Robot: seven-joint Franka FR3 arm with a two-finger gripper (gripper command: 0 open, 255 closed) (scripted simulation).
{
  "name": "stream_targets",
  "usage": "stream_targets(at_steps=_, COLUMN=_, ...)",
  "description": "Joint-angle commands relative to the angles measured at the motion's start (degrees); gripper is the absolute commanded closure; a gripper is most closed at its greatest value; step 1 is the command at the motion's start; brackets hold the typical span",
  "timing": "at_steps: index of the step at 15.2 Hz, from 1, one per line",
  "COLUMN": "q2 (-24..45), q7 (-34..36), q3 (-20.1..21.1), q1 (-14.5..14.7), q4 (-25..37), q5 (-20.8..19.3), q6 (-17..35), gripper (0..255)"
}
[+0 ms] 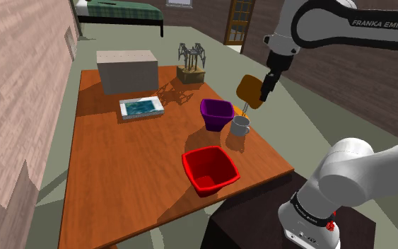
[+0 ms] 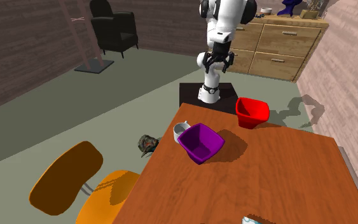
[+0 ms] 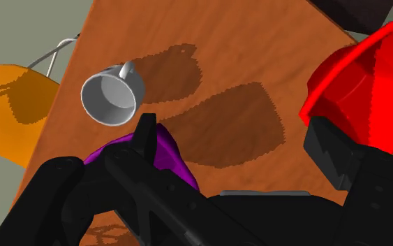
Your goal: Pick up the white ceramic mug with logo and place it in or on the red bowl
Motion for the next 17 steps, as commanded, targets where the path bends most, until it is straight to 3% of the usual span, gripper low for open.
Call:
stream_targets(at_steps=1, q2=1.7, q7=-2.4, q3=-2.6, q1=-0.5, q4=-1.7, q5=-1.0, q6=4.0, gripper=0)
stream_targets(at_steps=10, q2=14.1, q7=-12.6, q3=-13.6, q1=-1.2, q4=-4.3, q5=-2.4, q6=20.6, gripper=0)
stream_targets(at_steps=17, q2=28.7, q7=-23.5, q3=-22.3, q1=0.8, q4=-1.4, q5=2.7, q6=32.5, gripper=0)
